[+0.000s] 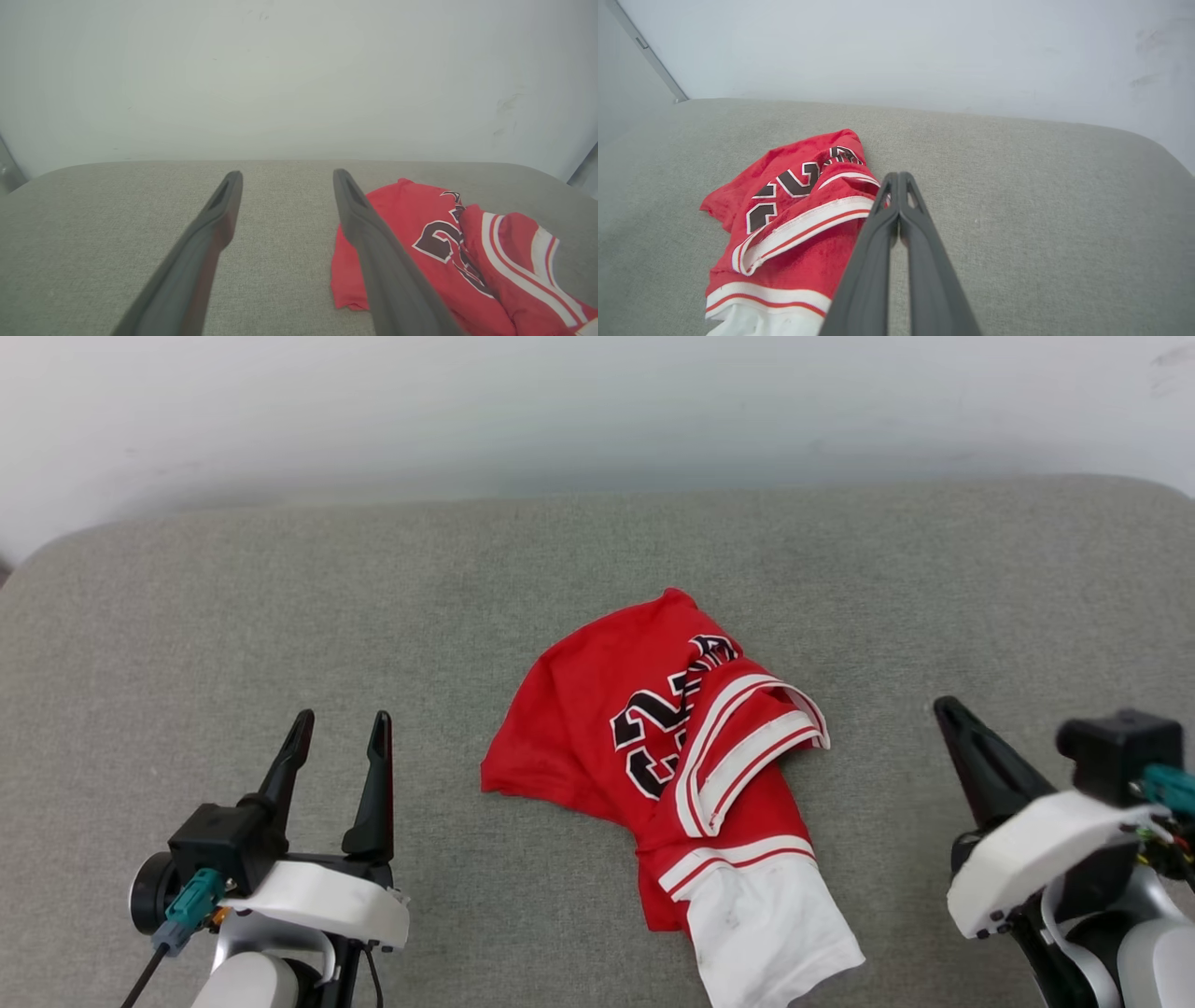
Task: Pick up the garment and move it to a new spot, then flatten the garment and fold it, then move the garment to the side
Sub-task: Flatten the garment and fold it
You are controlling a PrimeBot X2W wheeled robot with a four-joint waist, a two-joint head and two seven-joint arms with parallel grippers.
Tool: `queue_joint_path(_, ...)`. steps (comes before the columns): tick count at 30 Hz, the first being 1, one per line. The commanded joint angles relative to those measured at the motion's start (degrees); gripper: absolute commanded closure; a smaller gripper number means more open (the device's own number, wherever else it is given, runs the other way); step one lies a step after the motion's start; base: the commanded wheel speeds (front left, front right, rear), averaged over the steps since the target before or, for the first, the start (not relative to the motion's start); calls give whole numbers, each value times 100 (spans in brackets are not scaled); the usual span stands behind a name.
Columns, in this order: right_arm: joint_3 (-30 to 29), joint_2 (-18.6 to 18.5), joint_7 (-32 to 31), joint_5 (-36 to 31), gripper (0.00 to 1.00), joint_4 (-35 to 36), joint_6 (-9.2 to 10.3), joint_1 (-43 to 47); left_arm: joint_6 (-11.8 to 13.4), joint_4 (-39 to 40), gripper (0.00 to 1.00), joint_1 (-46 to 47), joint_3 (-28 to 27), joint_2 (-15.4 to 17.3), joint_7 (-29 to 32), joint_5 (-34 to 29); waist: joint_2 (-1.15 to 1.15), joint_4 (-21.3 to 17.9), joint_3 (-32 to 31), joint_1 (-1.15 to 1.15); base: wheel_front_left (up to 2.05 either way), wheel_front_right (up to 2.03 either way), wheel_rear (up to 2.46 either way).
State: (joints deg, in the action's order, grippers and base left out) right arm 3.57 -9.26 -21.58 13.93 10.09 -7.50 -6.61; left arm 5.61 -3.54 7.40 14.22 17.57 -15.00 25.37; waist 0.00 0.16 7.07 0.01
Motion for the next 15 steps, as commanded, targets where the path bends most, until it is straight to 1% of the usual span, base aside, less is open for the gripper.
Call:
queue_joint_path(1, -77, 83, 227, -64, 100, -52, 2, 95, 17, 8, 0, -57, -12, -2, -24, -35, 0, -30, -54, -1, 0, 0, 0)
queue_joint_path(3, -235, 200, 725, -102, 100, -105, 2, 176, 32, 10, 0, -104, -9, -5, -21, -37, 0, -54, -117, -1, 0, 0, 0)
queue_joint_path(6, -267, 283, 1356, -150, 100, -288, 2, 318, 40, 22, 0, -184, -11, -5, -21, -21, 0, -93, -212, -1, 0, 0, 0)
queue_joint_path(9, -199, 277, 1771, -182, 100, -526, 2, 403, 71, 24, 0, -283, 1, -18, -21, 7, 0, -106, -291, -1, 0, 0, 0)
queue_joint_path(11, -155, 314, 1932, -207, 100, -633, 2, 457, 91, 36, 0, -337, 11, -29, -17, 27, 0, -108, -325, -1, 0, 0, 0)
queue_joint_path(12, -120, 319, 2045, -251, 52, -742, 2, 466, 93, 56, 0, -382, 37, -31, 6, 44, 0, -96, -353, -1, 0, 0, 0)
queue_joint_path(13, -111, 318, 2062, -249, 7, -768, 2, 466, 94, 61, 0, -394, 44, -27, 3, 42, 0, -91, -360, -1, 0, 0, 0)
queue_joint_path(14, -107, 324, 2067, -244, 0, -790, 2, 464, 95, 66, 0, -405, 51, -24, 8, 38, 0, -85, -366, -1, 0, 0, 0)
queue_joint_path(15, -104, 327, 2080, -243, 0, -810, 2, 463, 96, 71, 0, -411, 62, -21, 16, 37, 0, -78, -370, -1, 0, 0, 0)
